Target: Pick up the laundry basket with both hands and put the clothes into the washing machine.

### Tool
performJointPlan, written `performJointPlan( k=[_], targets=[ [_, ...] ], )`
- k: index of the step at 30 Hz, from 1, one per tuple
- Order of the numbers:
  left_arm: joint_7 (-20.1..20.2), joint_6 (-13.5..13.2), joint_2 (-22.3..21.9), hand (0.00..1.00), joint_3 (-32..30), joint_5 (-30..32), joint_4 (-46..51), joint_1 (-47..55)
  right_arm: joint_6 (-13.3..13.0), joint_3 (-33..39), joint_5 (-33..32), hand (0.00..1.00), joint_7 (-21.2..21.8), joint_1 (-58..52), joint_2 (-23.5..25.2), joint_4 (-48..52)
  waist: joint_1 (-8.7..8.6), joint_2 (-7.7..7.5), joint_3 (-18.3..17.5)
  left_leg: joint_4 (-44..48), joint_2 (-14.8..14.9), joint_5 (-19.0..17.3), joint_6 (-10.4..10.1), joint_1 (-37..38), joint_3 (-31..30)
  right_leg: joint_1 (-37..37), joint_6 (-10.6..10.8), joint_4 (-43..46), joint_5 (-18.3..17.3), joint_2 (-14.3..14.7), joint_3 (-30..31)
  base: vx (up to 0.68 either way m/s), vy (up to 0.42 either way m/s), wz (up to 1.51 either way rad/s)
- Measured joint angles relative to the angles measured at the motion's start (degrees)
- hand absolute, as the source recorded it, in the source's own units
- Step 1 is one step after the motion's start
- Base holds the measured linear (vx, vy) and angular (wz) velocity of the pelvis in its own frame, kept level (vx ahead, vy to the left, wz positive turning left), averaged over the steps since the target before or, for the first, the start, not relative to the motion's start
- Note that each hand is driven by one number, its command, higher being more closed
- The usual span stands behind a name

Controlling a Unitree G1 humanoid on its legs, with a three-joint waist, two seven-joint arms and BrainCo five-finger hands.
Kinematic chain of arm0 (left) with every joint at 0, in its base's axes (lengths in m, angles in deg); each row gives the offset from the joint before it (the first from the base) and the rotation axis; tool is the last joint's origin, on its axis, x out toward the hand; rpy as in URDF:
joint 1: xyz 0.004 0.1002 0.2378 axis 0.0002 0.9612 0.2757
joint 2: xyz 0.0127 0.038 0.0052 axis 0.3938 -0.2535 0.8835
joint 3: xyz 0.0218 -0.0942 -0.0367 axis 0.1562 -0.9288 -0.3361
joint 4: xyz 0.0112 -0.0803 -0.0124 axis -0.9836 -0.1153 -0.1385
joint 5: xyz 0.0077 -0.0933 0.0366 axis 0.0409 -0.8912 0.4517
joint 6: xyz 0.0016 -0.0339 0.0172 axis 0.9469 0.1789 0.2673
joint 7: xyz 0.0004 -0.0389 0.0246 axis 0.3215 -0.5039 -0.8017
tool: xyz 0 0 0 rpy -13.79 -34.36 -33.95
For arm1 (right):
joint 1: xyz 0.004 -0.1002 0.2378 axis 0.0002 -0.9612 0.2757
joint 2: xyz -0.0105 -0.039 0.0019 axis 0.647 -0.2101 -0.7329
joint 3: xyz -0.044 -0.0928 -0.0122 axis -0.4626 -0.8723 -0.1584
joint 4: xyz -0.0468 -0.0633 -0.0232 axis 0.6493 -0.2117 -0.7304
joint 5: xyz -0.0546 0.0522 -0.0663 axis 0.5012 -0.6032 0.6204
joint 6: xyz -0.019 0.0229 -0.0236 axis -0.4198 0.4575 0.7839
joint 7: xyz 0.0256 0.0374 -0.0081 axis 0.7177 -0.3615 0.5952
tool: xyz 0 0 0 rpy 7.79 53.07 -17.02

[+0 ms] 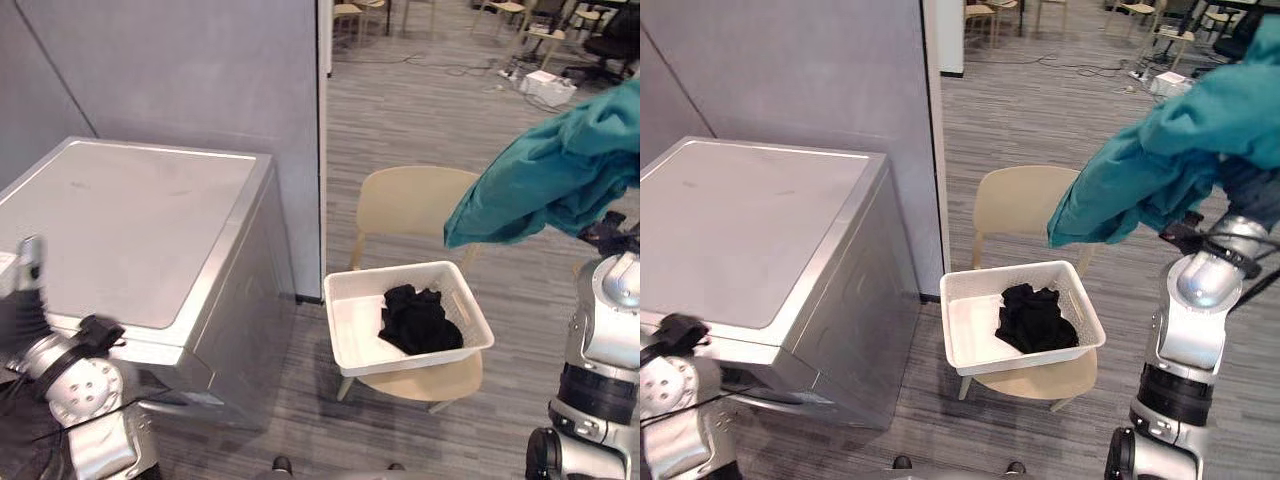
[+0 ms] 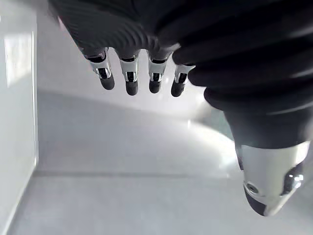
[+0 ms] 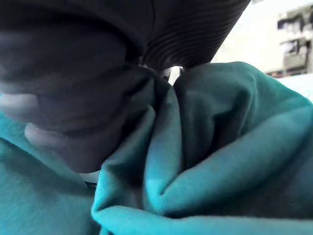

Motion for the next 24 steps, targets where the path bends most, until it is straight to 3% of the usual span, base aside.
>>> performJointPlan(
  k=[4,7,11,13,18,24],
  targets=[
    [5.2,-0.6,0.6,0.00,12.4,-2.0,-3.5,-2.4,-2.5,-5.3,-6.0,1.00,2.4,5.3,-0.8,-2.0,-1.52,0.18,-0.5,-1.6,-0.1,0.0,0.0,2.4,2.5,0.1,0.1,0.2,0.1,0.1,2.6,-0.01,0.016,-0.33],
    [10.1,-0.5,3.1,0.00,22.3,-4.3,-12.8,-7.7,-2.5,-11.8,-8.1,1.00,4.7,9.2,-0.7,-5.4,-2.54,0.34,-0.7,-3.4,-0.2,0.1,-0.1,4.8,5.3,-0.2,0.4,0.2,0.3,0.5,5.3,0.00,0.013,-0.41],
    [13.5,0.3,4.1,0.00,30.8,-6.4,-21.7,-16.3,-2.5,-18.8,-8.4,1.00,6.4,12.3,0.6,-6.5,-3.01,0.17,-1.0,-4.6,-0.1,0.2,-0.2,6.0,7.9,-1.1,0.3,0.2,0.7,1.0,7.8,0.00,0.005,-0.38],
    [14.3,0.6,4.0,0.00,35.2,-6.9,-25.3,-21.9,-2.4,-22.6,-8.4,1.00,7.2,13.5,3.6,-6.7,-4.43,0.20,-1.0,-4.8,-0.1,0.2,-0.2,6.4,8.4,-1.1,0.3,0.1,0.7,1.2,8.6,0.03,-0.004,-0.18],
    [14.4,0.7,3.3,0.00,37.7,-9.0,-27.4,-27.9,-1.7,-28.0,-8.4,1.00,7.3,14.0,8.7,-9.4,-4.90,0.24,-1.0,-5.6,0.3,0.2,-0.2,7.9,9.7,-1.1,0.3,0.2,1.0,1.9,10.2,0.02,-0.014,-0.18],
    [12.8,0.6,2.9,0.00,39.4,-10.8,-27.4,-28.2,-1.1,-31.5,-8.3,1.00,8.3,14.0,12.0,-9.6,-4.53,0.25,-1.0,-5.5,0.3,0.2,-0.2,8.0,9.5,-0.8,0.4,0.2,1.1,1.8,10.2,-0.02,-0.011,0.00]
  ],
)
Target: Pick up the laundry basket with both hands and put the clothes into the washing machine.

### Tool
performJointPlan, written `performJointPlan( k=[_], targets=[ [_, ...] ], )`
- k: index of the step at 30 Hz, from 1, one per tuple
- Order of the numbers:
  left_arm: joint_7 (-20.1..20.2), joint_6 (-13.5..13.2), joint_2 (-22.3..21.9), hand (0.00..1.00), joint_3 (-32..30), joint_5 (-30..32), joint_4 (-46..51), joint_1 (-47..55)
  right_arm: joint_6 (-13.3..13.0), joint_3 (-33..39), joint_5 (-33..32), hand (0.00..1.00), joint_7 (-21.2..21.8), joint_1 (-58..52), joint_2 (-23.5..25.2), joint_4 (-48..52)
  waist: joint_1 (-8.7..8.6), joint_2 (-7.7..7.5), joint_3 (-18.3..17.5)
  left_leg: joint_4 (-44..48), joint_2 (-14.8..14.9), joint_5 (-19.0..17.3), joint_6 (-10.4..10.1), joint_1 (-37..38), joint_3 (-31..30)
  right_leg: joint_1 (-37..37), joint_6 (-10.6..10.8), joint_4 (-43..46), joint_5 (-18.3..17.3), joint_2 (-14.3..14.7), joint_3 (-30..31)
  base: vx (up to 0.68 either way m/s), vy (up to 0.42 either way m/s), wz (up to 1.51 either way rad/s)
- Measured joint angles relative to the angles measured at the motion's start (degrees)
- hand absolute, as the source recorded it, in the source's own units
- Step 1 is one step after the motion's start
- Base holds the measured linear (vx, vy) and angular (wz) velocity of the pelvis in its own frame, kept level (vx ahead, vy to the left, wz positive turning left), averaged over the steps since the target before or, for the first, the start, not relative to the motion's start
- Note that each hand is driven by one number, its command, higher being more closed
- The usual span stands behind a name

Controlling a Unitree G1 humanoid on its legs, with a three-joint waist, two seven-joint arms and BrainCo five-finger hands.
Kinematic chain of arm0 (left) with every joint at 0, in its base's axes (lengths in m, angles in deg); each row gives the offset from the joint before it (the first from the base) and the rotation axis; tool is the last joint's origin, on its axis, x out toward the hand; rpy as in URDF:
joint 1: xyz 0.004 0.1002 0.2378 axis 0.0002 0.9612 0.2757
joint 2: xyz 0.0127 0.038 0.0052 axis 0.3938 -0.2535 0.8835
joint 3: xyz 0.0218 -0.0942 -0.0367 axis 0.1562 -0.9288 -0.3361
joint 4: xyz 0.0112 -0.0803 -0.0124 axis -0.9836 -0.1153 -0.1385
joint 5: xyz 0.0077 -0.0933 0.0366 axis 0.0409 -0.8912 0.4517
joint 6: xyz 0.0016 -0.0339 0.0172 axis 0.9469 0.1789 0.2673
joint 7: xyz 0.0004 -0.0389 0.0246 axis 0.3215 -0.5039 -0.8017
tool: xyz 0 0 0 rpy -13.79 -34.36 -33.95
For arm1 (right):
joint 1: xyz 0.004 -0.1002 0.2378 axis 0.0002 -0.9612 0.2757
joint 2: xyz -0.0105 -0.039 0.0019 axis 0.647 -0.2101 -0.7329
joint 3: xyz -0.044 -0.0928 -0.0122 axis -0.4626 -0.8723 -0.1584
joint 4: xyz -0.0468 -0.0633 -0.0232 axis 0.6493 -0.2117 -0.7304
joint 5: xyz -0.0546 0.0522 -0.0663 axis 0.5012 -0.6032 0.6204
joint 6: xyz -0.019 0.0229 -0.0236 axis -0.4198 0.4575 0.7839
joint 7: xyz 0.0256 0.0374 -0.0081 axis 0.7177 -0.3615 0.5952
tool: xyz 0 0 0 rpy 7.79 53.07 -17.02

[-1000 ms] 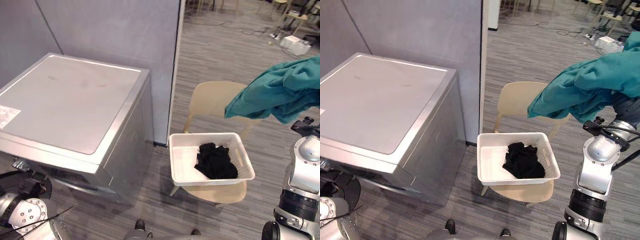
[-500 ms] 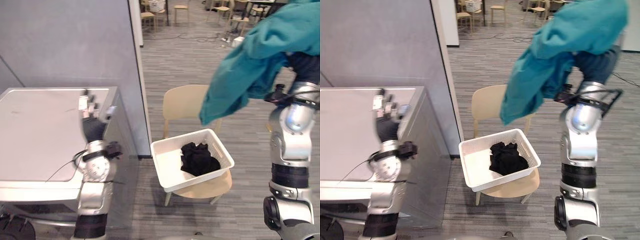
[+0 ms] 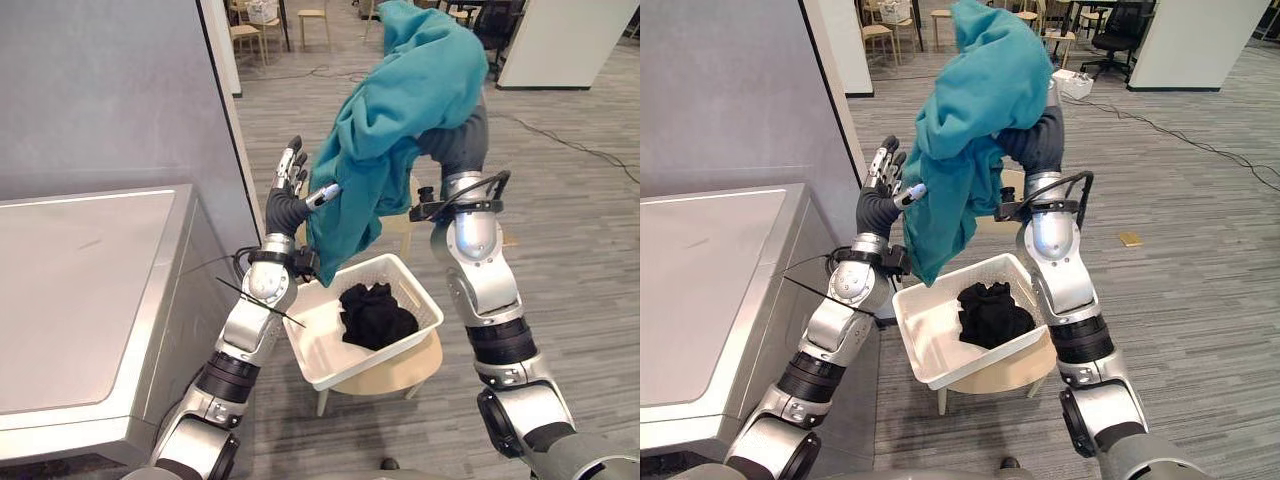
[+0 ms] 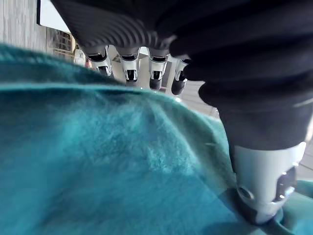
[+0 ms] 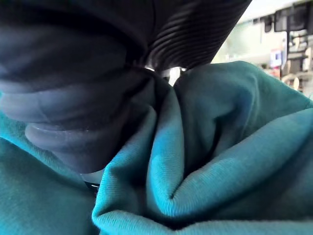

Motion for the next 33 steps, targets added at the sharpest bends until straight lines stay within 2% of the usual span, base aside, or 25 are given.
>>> performJointPlan(
  k=[9,13,19,26,30,32,33],
  targets=[
    [-0.1,-0.6,-0.9,0.00,1.0,-1.5,-0.2,0.0,0.0,-3.2,-0.1,1.00,0.6,-0.1,3.2,-0.4,-0.18,0.20,-0.1,-0.2,-0.1,0.4,0.0,-0.1,-1.6,0.7,0.0,-0.2,0.0,-0.2,-1.3,-0.05,-0.022,0.08],
    [-0.1,-0.6,-1.4,0.00,2.3,-2.2,-0.8,0.0,-0.1,-5.5,-0.5,1.00,1.2,-0.2,4.5,-2.7,-0.04,1.42,-1.1,-0.2,-0.1,0.7,0.0,-0.4,-1.9,0.8,0.0,-0.5,0.0,-0.2,-1.7,0.00,-0.018,0.05],
    [-0.2,-0.6,-1.7,0.00,2.7,-2.2,-0.8,-0.4,-0.1,-6.4,-2.2,1.00,1.5,-0.4,5.5,-2.7,-0.10,1.66,-1.3,-0.2,0.0,0.8,0.0,-0.5,-2.1,0.9,0.0,-0.6,0.0,-0.2,-1.9,0.00,0.000,0.00],
    [-0.6,-1.3,-2.2,0.00,3.1,-2.1,-0.8,-1.5,-1.2,-8.4,-5.3,1.00,2.0,-1.2,6.6,-2.8,-0.10,1.63,-1.6,-0.2,0.0,0.8,-0.1,-0.4,-2.4,1.1,0.0,-0.6,0.0,-0.2,-2.2,0.00,-0.002,0.00],
    [-2.4,-2.4,-2.8,0.00,3.0,-1.8,-0.7,-1.5,-2.5,-9.5,-11.5,1.00,3.0,-1.3,6.9,-4.1,-0.11,1.47,-1.9,-0.2,0.0,0.8,-0.1,-0.3,-2.3,1.3,0.0,-0.7,0.0,-0.2,-2.2,0.00,0.000,0.00],
    [-3.2,-2.9,-2.8,0.00,3.0,-1.3,-0.4,-1.5,-2.7,-9.5,-12.0,1.00,3.2,-1.5,7.2,-4.2,-0.10,1.47,-1.9,-0.2,0.0,0.8,-0.1,-0.2,-2.2,1.3,-0.1,-0.8,0.1,-0.1,-2.1,-0.01,-0.007,-0.02],
    [-3.6,-3.2,-2.8,1.00,3.0,-0.6,-0.3,-1.5,-3.1,-9.6,-12.1,1.00,3.4,-1.8,7.2,-4.2,-0.09,1.44,-1.9,-0.2,0.0,0.8,-0.1,-0.2,-2.1,1.3,-0.2,-0.9,0.2,-0.1,-2.0,-0.02,-0.017,-0.05]
  ],
)
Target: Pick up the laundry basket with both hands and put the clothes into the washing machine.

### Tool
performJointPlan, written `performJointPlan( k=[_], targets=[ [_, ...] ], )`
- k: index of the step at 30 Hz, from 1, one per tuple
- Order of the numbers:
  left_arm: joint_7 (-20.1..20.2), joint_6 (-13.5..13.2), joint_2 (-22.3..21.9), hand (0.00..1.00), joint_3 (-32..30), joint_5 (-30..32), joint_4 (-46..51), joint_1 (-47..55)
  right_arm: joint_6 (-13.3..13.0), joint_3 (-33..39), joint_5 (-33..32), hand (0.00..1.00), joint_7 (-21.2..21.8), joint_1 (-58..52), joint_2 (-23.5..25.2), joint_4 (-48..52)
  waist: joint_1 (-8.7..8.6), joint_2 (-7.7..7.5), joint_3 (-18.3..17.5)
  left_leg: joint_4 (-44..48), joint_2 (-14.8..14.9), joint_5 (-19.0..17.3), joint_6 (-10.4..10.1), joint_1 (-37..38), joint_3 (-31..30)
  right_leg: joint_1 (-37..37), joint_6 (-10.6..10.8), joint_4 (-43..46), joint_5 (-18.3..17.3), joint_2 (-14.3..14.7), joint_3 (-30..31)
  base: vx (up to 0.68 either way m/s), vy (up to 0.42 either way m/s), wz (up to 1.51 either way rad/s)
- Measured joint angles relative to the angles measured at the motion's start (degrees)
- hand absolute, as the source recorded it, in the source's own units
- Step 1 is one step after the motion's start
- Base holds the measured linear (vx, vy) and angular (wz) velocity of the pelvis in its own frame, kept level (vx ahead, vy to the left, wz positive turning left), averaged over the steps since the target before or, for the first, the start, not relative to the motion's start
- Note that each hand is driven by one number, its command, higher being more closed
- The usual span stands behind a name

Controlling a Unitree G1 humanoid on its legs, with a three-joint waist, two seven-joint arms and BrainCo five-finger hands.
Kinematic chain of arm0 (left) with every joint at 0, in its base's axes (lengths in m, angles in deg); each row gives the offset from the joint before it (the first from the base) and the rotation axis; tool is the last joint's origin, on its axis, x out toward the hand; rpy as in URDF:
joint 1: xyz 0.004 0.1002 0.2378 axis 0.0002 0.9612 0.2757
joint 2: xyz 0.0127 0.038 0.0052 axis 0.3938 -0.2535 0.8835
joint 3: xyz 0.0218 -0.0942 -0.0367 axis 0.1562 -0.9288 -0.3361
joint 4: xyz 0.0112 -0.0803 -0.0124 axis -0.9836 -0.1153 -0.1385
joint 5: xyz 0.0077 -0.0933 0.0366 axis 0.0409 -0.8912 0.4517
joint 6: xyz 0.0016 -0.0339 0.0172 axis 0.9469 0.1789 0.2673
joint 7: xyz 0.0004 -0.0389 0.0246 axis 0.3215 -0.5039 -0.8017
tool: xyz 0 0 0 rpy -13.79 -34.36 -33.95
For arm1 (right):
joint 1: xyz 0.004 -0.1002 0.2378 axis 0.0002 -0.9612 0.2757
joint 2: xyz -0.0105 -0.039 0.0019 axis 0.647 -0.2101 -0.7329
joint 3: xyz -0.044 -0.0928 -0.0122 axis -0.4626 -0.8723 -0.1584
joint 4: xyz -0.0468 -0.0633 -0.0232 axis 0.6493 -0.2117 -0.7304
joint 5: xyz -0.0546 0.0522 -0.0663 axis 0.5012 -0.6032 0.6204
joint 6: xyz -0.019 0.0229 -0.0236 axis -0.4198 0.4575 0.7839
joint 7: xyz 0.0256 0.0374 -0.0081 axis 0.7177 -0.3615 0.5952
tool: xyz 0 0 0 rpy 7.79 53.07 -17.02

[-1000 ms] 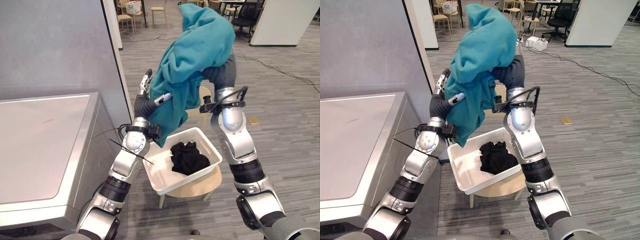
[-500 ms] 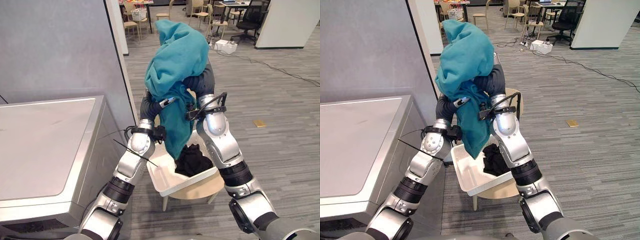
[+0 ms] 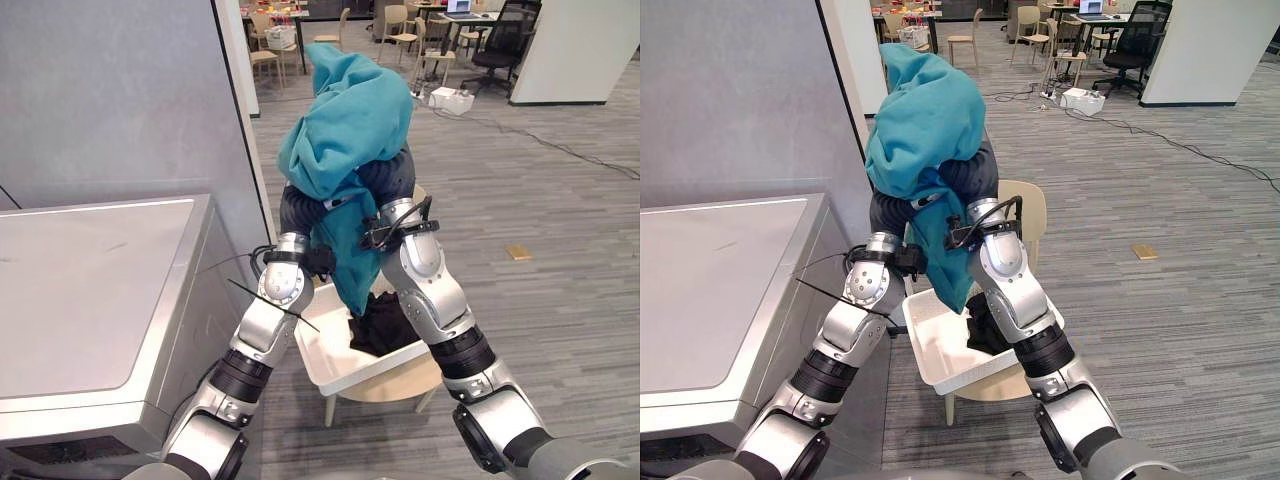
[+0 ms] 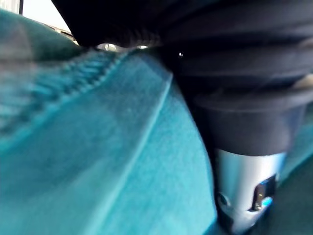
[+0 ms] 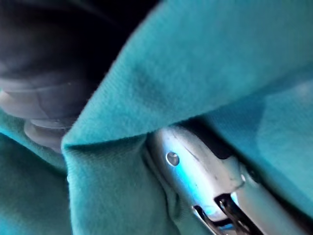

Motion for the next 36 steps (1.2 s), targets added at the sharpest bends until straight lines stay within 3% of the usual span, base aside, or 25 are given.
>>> performJointPlan(
  k=[14,15,22,27,36],
  targets=[
    [-1.3,-1.0,-1.2,1.00,0.8,1.3,2.4,0.0,-3.0,-0.9,-1.7,1.00,0.2,-2.4,0.3,0.0,0.01,-1.06,-0.7,0.0,0.3,0.0,-0.1,0.2,0.9,-0.2,-0.3,-0.2,0.2,0.4,0.7,0.00,-0.002,-0.02],
    [-1.5,-1.0,-1.2,1.00,1.1,1.4,2.4,0.0,-3.4,-0.8,-1.7,0.00,0.2,-3.0,0.4,0.0,0.02,-1.19,-0.8,0.0,0.3,0.0,-0.1,0.2,1.0,-0.3,-0.3,-0.2,0.2,0.4,0.7,-0.01,-0.009,-0.03],
    [-1.6,-0.9,-1.3,1.00,0.9,1.4,2.4,0.0,-3.6,-0.9,-1.7,0.00,0.5,-6.4,0.1,0.5,0.02,-1.46,-0.8,0.0,0.4,0.0,-0.1,0.1,1.0,-0.4,-0.4,-0.2,0.3,0.5,0.7,0.00,0.000,0.00],
    [-3.6,-1.2,-2.4,1.00,-6.8,1.3,2.5,0.0,-1.3,0.8,-0.7,0.00,1.8,-14.5,-2.6,3.3,-0.03,-2.13,-0.6,0.0,0.4,0.0,-0.1,0.1,1.2,-0.5,-0.4,-0.2,0.3,0.5,0.9,-0.01,-0.003,-0.01],
    [-4.3,-1.4,-1.9,1.00,-18.3,1.4,3.4,4.7,-1.4,20.1,1.3,0.00,1.9,-25.4,-5.6,13.7,-0.85,-2.79,-0.2,-0.1,0.5,-0.3,-0.4,0.4,2.5,-1.0,-0.4,-0.3,0.3,0.9,2.4,-0.02,-0.011,-0.08]
  ],
)
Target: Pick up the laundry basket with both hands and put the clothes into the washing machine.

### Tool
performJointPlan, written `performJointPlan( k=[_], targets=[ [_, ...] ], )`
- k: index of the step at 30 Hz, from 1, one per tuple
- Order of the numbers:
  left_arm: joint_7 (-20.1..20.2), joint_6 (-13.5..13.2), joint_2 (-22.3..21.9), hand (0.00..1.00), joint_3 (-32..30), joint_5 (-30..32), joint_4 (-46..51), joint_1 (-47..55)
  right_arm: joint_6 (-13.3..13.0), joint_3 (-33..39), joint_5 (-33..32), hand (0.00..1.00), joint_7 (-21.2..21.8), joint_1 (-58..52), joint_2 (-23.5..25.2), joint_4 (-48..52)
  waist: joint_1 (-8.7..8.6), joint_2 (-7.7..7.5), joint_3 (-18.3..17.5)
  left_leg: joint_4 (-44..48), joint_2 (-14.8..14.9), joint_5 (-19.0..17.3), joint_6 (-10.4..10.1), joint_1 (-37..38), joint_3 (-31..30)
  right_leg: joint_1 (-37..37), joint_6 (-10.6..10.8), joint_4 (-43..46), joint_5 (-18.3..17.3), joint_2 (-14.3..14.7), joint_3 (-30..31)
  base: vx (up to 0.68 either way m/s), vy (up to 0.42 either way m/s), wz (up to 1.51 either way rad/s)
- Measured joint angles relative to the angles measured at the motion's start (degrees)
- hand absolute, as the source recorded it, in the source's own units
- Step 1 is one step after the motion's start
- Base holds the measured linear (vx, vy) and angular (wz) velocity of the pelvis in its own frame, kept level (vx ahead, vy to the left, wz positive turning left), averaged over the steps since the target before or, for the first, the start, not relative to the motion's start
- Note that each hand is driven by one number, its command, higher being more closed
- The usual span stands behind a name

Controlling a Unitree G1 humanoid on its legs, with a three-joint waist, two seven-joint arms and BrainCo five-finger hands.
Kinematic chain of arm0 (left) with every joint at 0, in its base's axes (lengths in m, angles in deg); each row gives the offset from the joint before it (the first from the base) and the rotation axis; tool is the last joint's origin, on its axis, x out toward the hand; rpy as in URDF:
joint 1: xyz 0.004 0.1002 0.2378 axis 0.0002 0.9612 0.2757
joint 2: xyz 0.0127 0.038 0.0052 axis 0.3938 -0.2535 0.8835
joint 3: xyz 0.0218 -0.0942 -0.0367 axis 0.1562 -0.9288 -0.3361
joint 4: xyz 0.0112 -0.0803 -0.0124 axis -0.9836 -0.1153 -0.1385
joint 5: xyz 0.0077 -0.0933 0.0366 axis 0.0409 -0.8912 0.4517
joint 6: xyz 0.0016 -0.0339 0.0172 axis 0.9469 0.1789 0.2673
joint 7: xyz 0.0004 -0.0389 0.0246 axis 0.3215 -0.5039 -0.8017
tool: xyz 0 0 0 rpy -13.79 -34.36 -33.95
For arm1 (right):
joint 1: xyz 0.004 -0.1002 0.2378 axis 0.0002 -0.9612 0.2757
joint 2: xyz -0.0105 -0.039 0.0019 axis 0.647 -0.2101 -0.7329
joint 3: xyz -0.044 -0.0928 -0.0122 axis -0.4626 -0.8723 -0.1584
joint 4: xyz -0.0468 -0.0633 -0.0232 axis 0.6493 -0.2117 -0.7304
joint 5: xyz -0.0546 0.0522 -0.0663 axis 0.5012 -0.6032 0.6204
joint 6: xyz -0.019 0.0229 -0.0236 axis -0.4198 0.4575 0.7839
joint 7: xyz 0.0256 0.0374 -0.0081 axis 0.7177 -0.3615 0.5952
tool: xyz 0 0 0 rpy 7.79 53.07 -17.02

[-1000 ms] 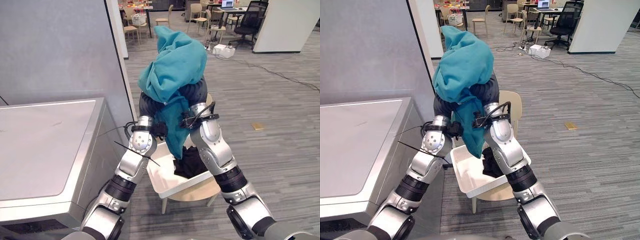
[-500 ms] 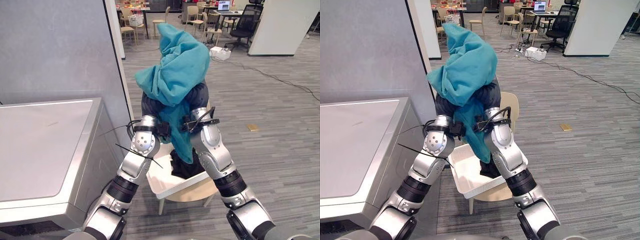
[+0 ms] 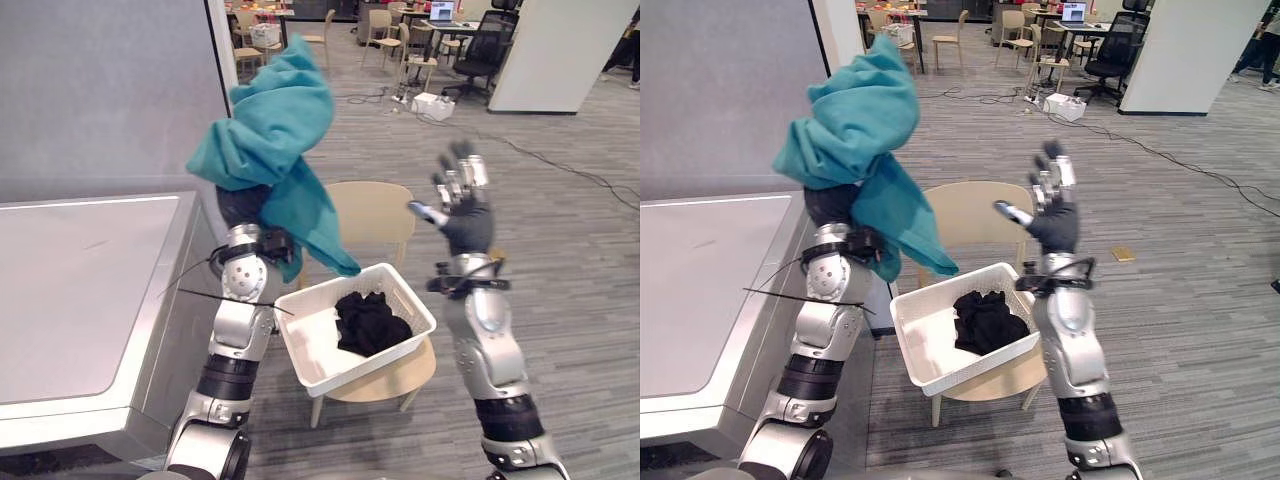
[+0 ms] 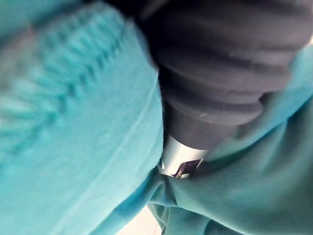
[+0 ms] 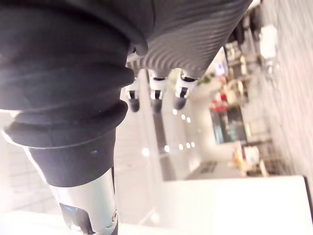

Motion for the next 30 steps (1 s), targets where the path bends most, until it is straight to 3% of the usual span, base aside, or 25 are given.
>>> performJointPlan(
  k=[7,10,16,20,22,30],
  targets=[
    [-0.6,-0.8,1.3,1.00,-13.9,2.4,9.8,7.7,-0.2,14.1,1.2,0.00,1.0,-10.5,0.6,4.0,-0.87,0.82,0.6,0.0,0.3,-0.6,-0.3,0.0,1.4,-0.7,0.0,-0.5,0.0,0.5,1.4,0.00,-0.013,-0.11],
    [-0.6,-2.2,0.6,1.00,-23.7,3.9,17.3,16.2,-0.2,21.5,2.2,0.00,0.9,-16.2,4.1,4.2,-0.64,1.40,0.9,0.0,0.5,-0.9,-0.5,-0.1,1.3,-0.4,0.0,-1.1,0.0,0.6,1.2,0.01,-0.007,0.01],
    [-1.2,-2.8,-3.3,1.00,-39.2,4.7,19.7,27.2,-0.1,30.3,4.4,0.00,-0.3,-24.5,11.3,3.2,-0.46,2.25,1.4,0.0,0.6,-0.9,-0.5,-1.0,-1.3,0.7,0.0,-1.9,0.0,0.4,-1.7,0.01,-0.023,0.22],
    [-2.5,-2.8,-5.9,1.00,-43.6,6.9,20.4,33.4,0.2,31.6,4.4,0.00,-1.2,-27.6,14.3,-0.3,-0.19,2.78,1.7,0.0,0.7,-0.9,-0.5,-1.5,-2.7,1.7,-0.1,-2.0,-0.4,0.1,-3.3,-0.02,-0.023,0.21],
    [-3.0,-2.8,-8.6,1.00,-43.7,7.7,21.6,36.9,1.0,31.3,4.4,0.00,-2.2,-29.5,14.5,-1.0,0.88,3.22,1.9,0.0,0.8,-1.0,-0.4,-1.3,-3.4,2.2,0.0,-1.8,-0.9,-0.1,-3.9,-0.03,-0.018,0.17],
    [-7.1,-1.9,-9.7,1.00,-47.6,6.2,20.4,43.1,2.7,24.6,4.3,0.00,-3.1,-36.0,16.7,-0.7,2.97,3.73,2.2,2.7,2.3,-2.6,-0.9,-1.3,-4.8,3.8,-0.3,1.0,-3.8,-0.2,-7.2,-0.01,-0.018,0.18]
  ],
)
